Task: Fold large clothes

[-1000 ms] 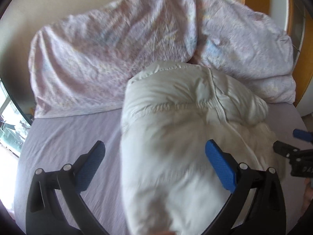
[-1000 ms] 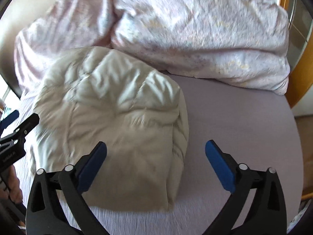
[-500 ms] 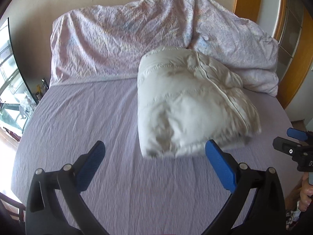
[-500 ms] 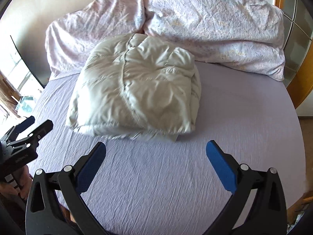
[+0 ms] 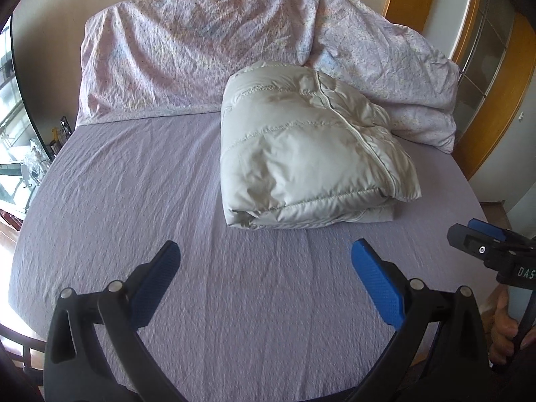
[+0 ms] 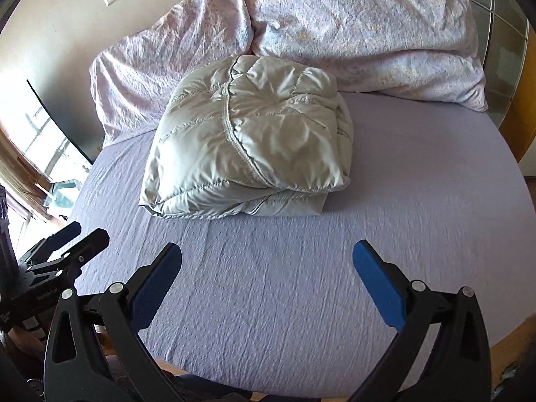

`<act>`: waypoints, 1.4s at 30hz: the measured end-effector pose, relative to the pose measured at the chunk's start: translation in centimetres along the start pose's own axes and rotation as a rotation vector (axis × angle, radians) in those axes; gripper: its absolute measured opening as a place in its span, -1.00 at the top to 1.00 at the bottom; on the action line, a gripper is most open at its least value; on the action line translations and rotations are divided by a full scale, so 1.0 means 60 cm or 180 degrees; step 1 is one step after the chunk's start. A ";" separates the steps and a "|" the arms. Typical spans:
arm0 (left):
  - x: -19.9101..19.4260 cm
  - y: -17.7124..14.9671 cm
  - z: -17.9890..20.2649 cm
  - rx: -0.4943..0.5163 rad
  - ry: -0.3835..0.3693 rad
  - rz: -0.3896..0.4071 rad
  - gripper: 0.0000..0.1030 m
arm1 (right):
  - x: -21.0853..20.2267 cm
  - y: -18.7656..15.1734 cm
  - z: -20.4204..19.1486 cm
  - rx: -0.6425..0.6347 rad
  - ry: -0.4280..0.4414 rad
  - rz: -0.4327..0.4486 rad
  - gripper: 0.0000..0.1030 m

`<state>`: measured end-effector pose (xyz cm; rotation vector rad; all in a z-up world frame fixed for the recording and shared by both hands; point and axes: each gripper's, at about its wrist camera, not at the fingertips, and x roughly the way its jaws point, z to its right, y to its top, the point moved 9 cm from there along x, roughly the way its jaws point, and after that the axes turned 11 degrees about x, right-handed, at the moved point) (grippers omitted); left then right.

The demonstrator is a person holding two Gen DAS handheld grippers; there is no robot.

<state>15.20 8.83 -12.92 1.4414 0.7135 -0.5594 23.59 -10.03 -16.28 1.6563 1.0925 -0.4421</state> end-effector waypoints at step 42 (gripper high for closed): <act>0.006 0.006 0.017 0.0018 -0.0146 0.0072 -0.96 | 0.003 0.000 0.000 0.0122 0.0016 0.0075 -0.97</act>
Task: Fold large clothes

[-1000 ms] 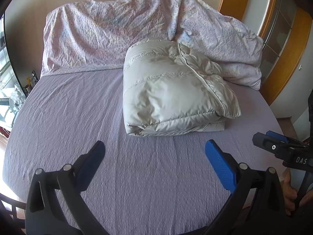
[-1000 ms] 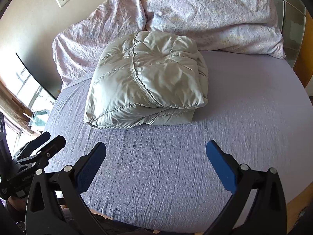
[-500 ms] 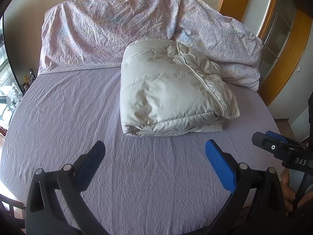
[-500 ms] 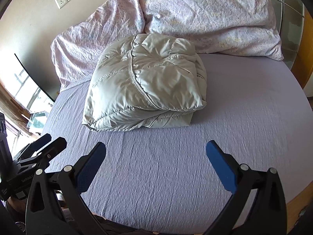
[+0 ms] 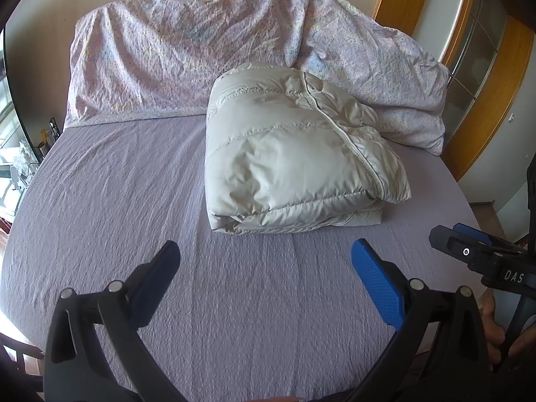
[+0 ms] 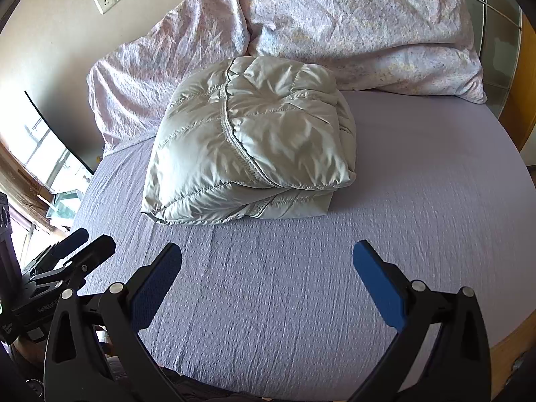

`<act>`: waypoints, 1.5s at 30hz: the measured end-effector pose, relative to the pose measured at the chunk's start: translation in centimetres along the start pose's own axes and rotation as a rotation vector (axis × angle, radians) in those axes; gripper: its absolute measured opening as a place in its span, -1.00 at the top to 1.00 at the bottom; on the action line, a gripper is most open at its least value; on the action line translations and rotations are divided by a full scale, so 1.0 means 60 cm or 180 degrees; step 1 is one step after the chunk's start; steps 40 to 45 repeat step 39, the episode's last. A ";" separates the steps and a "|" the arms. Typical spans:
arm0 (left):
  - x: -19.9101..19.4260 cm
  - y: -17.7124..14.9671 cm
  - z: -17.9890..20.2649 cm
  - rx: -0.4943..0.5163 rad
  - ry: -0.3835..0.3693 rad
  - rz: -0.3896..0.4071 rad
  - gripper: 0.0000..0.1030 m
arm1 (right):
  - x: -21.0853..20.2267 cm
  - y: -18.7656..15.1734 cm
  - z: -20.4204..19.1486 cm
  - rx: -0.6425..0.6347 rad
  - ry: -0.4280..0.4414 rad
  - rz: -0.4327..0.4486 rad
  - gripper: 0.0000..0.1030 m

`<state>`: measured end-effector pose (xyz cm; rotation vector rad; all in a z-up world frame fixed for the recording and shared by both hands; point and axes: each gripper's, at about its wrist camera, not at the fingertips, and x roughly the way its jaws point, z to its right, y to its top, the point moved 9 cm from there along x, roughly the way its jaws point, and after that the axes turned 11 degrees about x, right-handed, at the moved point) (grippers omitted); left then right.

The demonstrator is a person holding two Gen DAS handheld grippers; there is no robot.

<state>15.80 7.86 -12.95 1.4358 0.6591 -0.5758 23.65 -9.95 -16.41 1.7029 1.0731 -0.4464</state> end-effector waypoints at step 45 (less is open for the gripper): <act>0.006 -0.008 -0.001 -0.0023 0.0000 -0.0040 -0.96 | 0.004 -0.007 -0.001 -0.0002 -0.0010 -0.0035 -0.97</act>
